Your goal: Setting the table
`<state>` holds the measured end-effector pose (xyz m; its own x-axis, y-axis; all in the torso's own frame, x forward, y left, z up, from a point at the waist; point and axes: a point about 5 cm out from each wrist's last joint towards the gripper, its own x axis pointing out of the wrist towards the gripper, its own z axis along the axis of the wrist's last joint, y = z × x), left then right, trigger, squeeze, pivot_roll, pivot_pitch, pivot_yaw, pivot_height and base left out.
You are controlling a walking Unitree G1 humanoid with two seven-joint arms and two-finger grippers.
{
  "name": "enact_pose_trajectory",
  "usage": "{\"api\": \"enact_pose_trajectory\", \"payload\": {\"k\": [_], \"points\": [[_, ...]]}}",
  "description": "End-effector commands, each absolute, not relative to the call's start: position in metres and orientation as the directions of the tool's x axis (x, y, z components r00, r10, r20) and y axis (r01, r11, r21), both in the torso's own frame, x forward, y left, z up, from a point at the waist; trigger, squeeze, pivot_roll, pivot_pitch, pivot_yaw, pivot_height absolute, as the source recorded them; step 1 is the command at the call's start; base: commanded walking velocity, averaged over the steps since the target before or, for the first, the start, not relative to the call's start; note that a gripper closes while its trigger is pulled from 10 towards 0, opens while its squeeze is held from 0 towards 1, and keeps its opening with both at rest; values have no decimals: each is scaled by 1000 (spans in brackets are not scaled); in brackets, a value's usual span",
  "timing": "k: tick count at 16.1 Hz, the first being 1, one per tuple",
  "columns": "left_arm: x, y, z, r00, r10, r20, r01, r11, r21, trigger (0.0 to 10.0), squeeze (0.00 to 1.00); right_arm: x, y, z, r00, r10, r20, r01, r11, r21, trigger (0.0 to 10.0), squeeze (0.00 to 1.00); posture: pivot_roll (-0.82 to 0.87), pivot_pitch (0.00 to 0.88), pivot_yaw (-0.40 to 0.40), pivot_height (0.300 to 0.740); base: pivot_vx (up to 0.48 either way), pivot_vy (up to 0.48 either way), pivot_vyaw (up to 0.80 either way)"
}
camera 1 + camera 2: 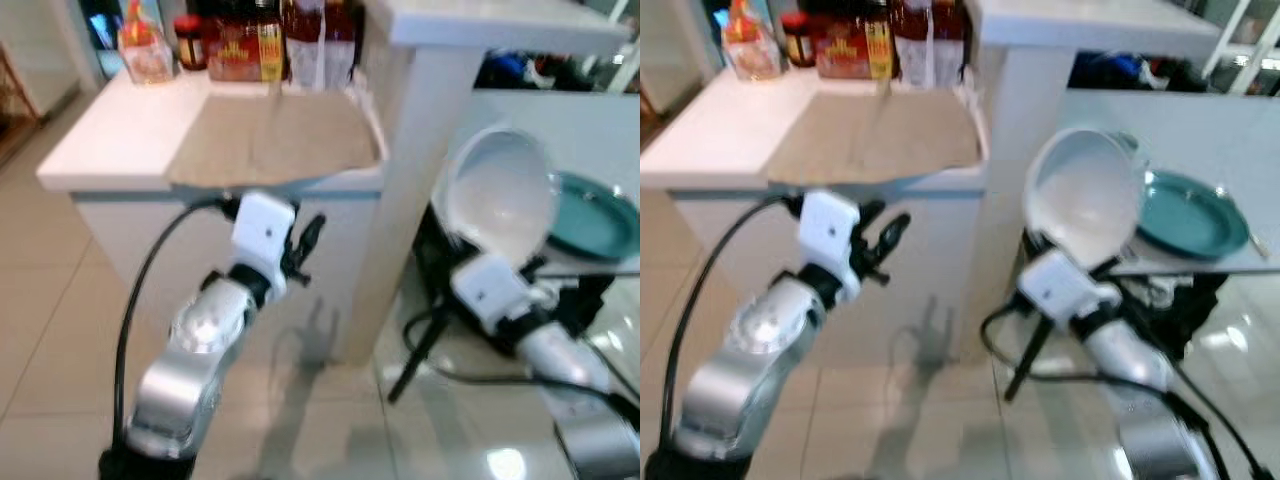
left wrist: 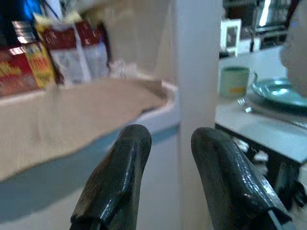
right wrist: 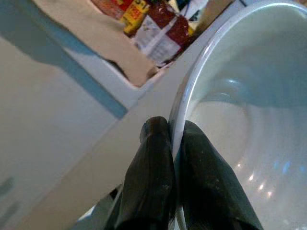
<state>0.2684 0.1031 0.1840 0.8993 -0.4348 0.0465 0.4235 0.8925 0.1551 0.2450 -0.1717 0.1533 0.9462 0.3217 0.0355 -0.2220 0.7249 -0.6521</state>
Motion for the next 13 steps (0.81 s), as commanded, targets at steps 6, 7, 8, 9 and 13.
{"api": "enact_pose_trajectory", "payload": {"k": [6,7,8,9,13], "points": [[272,103,182,900,-435,33,425,890,164,10000,0,249,-181,160,957,286,49,-178,711,-681,10000,0,34,16,-13,740,0,-480,800],[273,103,182,899,-437,34,427,889,164,10000,0,250,-182,161,957,286,47,-178,707,-685,10000,0,33,15,-13,740,0,-480,800],[274,102,183,898,-439,37,428,889,165,10000,0,251,-183,163,956,289,44,-180,700,-691,10000,0,31,14,-12,740,0,-480,800],[274,102,183,898,-439,37,428,889,165,10000,0,252,-183,163,956,291,44,-180,697,-694,10000,0,31,13,-12,740,0,-480,800],[276,101,184,896,-441,45,429,888,166,10000,0,256,-186,171,947,317,49,-194,688,-699,10000,0,31,9,-19,740,0,-480,400]]}}
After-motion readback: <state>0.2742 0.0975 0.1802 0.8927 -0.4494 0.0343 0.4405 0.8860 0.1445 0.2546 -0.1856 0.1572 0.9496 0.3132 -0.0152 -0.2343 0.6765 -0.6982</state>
